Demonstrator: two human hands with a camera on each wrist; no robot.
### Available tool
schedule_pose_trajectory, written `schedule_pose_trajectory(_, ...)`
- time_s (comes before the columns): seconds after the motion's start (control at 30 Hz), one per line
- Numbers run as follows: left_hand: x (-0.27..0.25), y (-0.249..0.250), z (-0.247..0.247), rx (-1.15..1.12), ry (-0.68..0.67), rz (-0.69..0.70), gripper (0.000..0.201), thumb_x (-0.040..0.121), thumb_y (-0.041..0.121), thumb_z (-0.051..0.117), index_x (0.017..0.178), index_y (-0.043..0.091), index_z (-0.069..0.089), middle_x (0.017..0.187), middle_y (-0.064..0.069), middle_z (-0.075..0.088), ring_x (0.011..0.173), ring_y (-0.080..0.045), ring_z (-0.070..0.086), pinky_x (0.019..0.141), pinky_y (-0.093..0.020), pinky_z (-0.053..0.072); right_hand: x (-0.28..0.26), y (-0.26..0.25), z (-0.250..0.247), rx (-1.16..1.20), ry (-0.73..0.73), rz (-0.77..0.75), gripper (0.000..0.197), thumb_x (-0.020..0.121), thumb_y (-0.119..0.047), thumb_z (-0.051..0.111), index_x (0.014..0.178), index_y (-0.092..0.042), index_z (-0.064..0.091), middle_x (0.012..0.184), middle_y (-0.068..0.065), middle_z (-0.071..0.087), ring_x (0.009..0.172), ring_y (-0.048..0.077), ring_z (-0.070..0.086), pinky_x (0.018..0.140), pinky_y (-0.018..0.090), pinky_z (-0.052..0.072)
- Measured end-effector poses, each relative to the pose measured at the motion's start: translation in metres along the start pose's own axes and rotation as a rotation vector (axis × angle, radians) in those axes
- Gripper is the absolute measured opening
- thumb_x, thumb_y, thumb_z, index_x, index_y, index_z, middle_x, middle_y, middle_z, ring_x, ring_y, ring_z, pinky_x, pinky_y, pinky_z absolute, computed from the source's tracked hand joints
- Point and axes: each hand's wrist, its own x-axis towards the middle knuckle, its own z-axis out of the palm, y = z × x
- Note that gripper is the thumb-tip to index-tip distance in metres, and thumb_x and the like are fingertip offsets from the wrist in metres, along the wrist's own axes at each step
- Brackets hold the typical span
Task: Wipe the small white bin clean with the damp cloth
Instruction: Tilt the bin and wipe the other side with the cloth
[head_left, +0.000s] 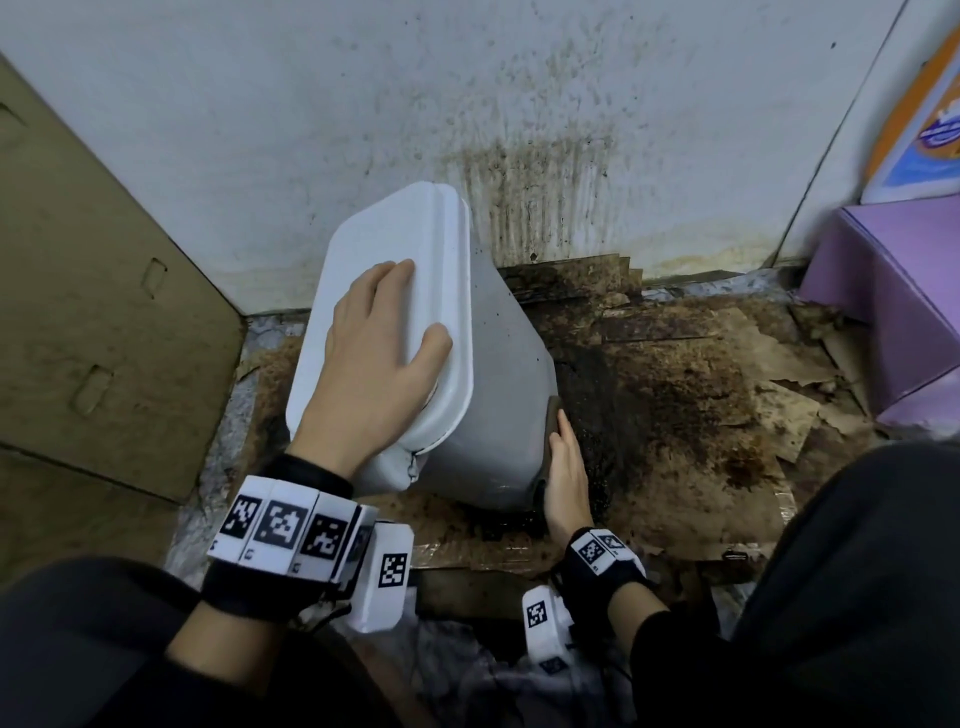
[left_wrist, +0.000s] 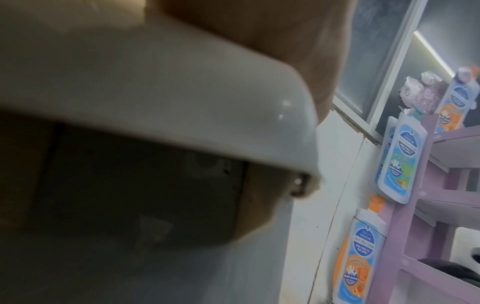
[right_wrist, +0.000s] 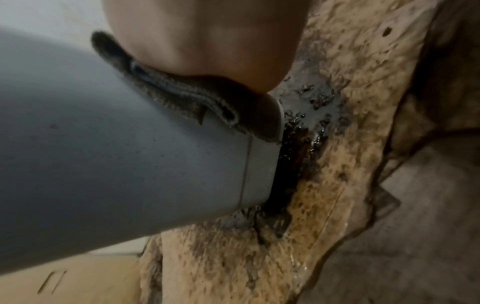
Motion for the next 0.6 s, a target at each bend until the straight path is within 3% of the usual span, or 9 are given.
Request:
schedule_pose_trajectory(0.2,0.004,-0.006,-0.001,0.088,-0.023,0.009,0.07,0.094,0.045,0.031,0.157,0.014,0.025,0.162,-0.006,0.024,0.149,-0.022,0.019,0.121,-0.04,0.016,-0.013,-0.032,0.022,0.01,0.079,-0.082,0.075,0.092,-0.055,0.023,0.161,-0.029,0.033,0.17,-0.008,0.028,0.157,0.008,0.021,0.13,0.041,0.015)
schedule_pose_trajectory(0.37,0.005,-0.011,0.0,0.116,-0.019,0.006,0.072,0.093,0.045,0.03,0.157,0.013,0.024,0.163,-0.007,0.023,0.149,-0.023,0.018,0.121,-0.04,0.015,-0.045,-0.09,0.047,0.088,-0.013,-0.359,0.066,0.098,-0.049,0.018,0.159,-0.031,0.037,0.168,-0.013,0.032,0.155,-0.003,0.021,0.131,0.035,0.014)
schedule_pose_trajectory(0.47,0.005,-0.017,-0.003,0.112,-0.027,0.0,0.074,0.092,0.047,0.029,0.158,0.013,0.023,0.163,-0.007,0.022,0.15,-0.023,0.018,0.122,-0.039,0.014,-0.058,-0.111,0.057,0.037,-0.062,-0.512,0.063,0.104,-0.041,0.018,0.162,-0.022,0.035,0.17,-0.008,0.03,0.157,0.002,0.018,0.13,0.034,0.013)
schedule_pose_trajectory(0.6,0.003,-0.021,-0.003,0.104,-0.033,-0.002,0.078,0.091,0.052,0.028,0.159,0.014,0.021,0.164,-0.006,0.021,0.151,-0.021,0.016,0.122,-0.039,0.014,-0.052,-0.105,0.053,-0.066,-0.081,-0.662,0.055,0.109,-0.031,0.025,0.162,-0.016,0.033,0.17,-0.003,0.029,0.159,0.01,0.02,0.13,0.043,0.018)
